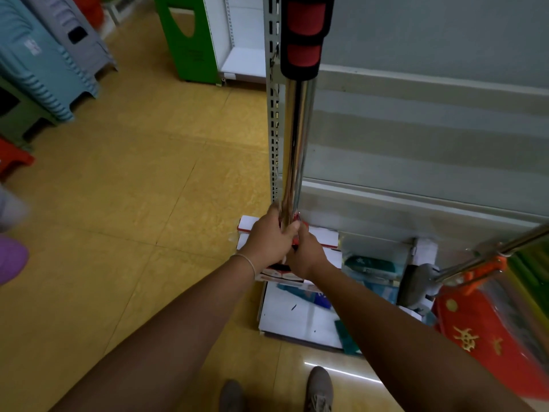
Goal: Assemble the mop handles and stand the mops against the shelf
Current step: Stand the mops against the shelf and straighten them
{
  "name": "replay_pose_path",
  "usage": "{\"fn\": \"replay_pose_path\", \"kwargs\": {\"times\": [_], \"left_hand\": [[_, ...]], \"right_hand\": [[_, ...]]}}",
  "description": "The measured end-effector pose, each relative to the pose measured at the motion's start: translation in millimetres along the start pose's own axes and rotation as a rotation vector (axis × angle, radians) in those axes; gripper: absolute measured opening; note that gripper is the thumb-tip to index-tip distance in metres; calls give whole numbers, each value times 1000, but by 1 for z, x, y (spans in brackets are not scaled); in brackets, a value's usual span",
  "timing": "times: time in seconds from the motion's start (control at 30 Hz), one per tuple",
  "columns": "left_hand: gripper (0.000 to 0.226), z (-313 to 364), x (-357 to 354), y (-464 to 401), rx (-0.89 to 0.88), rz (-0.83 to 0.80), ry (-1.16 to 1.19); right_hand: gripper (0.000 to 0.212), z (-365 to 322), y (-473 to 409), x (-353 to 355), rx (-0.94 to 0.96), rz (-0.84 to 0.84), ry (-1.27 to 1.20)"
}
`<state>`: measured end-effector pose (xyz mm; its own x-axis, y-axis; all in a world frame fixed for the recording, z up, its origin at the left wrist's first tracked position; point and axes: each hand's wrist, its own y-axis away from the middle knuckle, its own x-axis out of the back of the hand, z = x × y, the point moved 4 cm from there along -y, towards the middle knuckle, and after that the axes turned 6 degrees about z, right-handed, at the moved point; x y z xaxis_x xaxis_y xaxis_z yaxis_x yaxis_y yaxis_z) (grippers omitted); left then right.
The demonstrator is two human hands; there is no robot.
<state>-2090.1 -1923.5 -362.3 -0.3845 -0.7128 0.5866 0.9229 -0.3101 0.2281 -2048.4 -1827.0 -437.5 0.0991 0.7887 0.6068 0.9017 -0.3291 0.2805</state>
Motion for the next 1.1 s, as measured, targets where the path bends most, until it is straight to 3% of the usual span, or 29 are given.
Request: {"fn": "replay_pose_path", "kwargs": {"times": [0.13, 0.33, 0.53, 0.8, 1.1], "left_hand": [[10, -8, -2, 27, 155, -58, -183], [29, 31, 9, 55, 97, -22, -189], [44, 96, 4, 78, -38, -13, -164], [50, 185, -45, 109, -268, -187, -290], [48, 254, -105, 154, -471, -259, -297]], "right_hand": [[53, -8, 23, 17, 64, 32, -32], [51, -19, 47, 61, 124, 84, 30], [65, -11, 69, 132, 106, 108, 112], [53, 37, 150, 250, -33, 380, 124], [45, 95, 224, 331, -177, 524, 185]]}}
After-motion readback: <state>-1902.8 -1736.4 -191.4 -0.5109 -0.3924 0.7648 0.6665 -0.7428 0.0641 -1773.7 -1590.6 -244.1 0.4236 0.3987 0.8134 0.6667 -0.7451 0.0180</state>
